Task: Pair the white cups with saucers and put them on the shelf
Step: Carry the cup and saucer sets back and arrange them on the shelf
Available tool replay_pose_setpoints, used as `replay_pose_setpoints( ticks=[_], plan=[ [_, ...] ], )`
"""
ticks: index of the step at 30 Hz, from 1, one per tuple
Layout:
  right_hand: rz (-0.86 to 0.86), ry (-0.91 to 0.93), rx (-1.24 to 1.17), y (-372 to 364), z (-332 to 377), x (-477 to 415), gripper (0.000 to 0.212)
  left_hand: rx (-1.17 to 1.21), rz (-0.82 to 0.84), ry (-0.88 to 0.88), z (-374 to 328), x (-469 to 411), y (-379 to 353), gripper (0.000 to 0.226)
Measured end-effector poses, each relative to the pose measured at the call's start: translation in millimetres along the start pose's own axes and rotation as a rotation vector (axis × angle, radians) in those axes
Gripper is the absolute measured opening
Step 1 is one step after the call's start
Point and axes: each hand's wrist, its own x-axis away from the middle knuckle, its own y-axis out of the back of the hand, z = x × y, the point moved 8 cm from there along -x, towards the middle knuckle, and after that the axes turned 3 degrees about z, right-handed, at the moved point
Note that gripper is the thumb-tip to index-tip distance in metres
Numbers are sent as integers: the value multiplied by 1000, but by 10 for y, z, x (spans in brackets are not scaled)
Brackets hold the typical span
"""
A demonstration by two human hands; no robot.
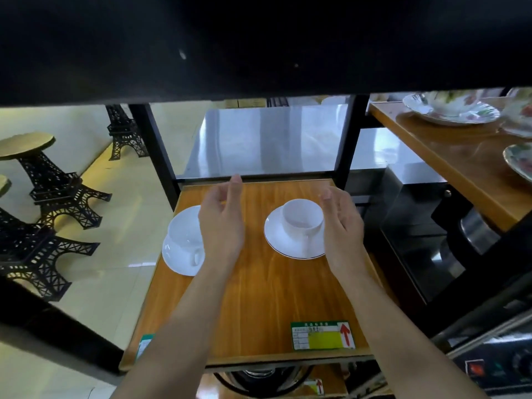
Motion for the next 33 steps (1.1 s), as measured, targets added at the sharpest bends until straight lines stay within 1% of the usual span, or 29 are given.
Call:
replay_pose_setpoints(
  ticks=[1,2,3,4,5,6,8,9,11,12,16,21,22,24,26,27,30,33],
  plan=[
    [44,-3,-40,-128,52,40,30,-6,-91,-43,-14,-40,217,41],
    [107,-23,-98,-289,91,89,27,-9,-190,-54,12,-81,433,43],
    [186,-49,-132,-468,103,141,24,-18,-276,-40,74,-121,624,49],
    [279,-76,-133,-655,125,210,24,-29,-328,4,141,-141,776,59],
    [378,-99,-120,-840,138,282,29,-13,-346,72,227,-146,891,68],
    [467,-124,-124,-1006,137,352,36,17,-338,153,329,-147,966,65],
    [593,-209,-186,-1249,143,479,36,98,-242,292,504,-106,996,47],
    [634,-247,-217,-1330,140,528,37,121,-182,345,555,-73,981,50],
    [698,-294,-206,-1444,117,589,49,156,-100,421,642,-34,961,63],
    [720,-300,-186,-1487,103,611,54,168,-71,442,656,-18,954,65],
    [714,-304,-174,-1579,43,613,71,161,39,481,714,23,912,68],
    [661,-304,-194,-1570,50,550,59,135,71,442,704,40,942,65],
    [625,-311,-192,-1545,31,536,58,138,58,430,682,48,956,61],
    [483,-324,-151,-1440,-50,501,52,161,6,413,629,72,999,53],
    [336,-334,-32,-1318,-173,469,42,172,-7,440,667,97,1016,53],
    [325,-348,28,-1301,-237,473,38,167,6,459,701,118,1011,54],
    [445,-424,88,-1413,-414,547,34,138,27,504,874,127,1008,57],
    [483,-441,83,-1488,-476,578,41,134,33,520,984,90,987,57]
  ],
)
